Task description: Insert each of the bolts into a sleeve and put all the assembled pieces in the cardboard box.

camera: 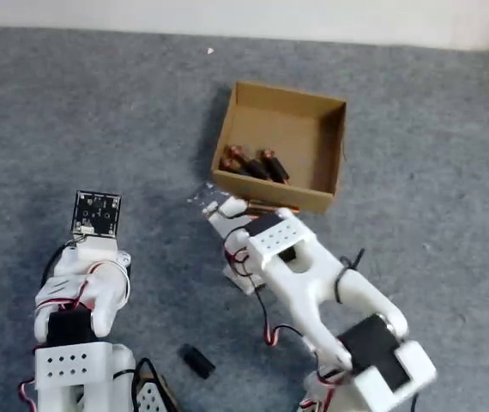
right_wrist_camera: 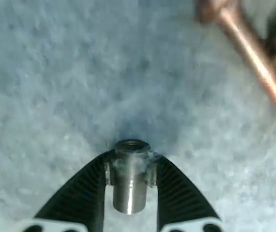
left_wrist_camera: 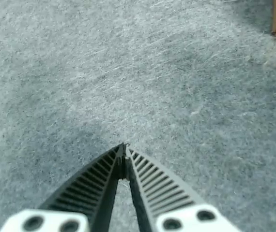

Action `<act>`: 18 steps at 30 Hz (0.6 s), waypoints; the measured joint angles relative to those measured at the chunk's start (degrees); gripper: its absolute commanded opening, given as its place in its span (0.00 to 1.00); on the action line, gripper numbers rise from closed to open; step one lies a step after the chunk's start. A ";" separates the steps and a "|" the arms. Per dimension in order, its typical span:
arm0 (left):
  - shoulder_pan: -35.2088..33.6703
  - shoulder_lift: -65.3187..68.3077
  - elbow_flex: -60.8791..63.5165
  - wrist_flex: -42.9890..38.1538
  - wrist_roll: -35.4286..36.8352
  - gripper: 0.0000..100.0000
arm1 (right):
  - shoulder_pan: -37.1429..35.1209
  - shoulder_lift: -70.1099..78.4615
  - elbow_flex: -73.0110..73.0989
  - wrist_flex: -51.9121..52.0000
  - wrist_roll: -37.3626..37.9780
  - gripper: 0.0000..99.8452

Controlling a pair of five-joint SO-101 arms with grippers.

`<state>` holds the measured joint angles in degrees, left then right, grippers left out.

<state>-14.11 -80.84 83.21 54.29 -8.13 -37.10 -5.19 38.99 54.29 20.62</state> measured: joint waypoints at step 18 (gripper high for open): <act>15.91 0.00 0.00 0.00 6.95 0.01 | 14.68 -39.91 12.48 2.81 -11.43 0.01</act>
<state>1.80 -80.84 83.21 54.29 -1.19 -22.42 -45.10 51.47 57.10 9.19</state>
